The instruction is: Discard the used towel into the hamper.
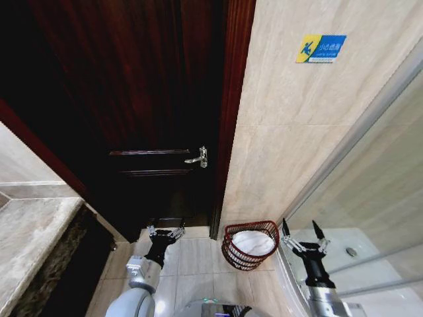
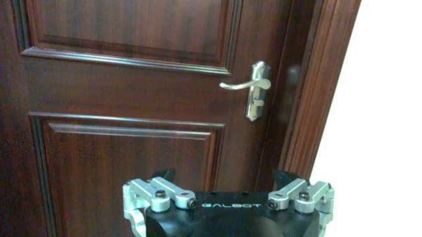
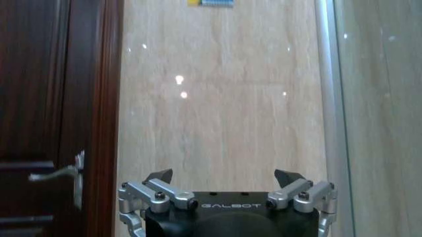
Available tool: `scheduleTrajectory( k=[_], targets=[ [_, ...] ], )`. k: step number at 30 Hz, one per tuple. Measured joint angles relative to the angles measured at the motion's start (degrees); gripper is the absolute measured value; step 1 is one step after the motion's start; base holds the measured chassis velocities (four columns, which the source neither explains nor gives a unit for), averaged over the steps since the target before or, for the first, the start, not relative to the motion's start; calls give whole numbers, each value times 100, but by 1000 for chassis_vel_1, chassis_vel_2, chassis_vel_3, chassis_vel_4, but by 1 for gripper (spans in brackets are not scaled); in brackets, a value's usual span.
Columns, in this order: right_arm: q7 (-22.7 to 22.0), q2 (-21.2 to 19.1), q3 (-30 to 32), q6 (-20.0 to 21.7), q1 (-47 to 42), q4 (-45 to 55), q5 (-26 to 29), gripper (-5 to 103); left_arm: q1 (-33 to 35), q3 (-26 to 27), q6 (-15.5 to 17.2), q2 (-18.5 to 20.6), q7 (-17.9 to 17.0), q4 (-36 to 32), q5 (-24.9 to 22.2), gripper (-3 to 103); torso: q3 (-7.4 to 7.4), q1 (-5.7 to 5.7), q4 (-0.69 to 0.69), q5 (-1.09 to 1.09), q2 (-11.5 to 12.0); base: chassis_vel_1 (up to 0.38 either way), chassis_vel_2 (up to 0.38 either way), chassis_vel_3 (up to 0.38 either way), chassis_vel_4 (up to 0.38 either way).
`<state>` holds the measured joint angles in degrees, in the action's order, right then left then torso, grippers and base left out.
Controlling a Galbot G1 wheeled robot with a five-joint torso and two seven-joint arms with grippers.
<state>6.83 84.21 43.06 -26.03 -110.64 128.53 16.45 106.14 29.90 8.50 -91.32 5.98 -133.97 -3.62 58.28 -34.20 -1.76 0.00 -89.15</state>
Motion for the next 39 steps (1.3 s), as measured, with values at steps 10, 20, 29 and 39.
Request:
scheduleTrajectory(
  k=[10,20,29,39],
  targets=[
    [-51,75,23,-258,-67,451,-265,100,0,0,0,0,0,0,0,99,0,0,0,0,0,0,0,0,0],
    [-243,87,103,-473,-76,472,-235,100,0,0,0,0,0,0,0,99,0,0,0,0,0,0,0,0,0],
    [-195,228,137,-654,-36,496,-61,100,0,0,0,0,0,0,0,99,0,0,0,0,0,0,0,0,0],
    [142,303,190,-860,3,413,40,100,0,0,0,0,0,0,0,99,0,0,0,-1,0,-64,-63,-62,-64]
  ],
)
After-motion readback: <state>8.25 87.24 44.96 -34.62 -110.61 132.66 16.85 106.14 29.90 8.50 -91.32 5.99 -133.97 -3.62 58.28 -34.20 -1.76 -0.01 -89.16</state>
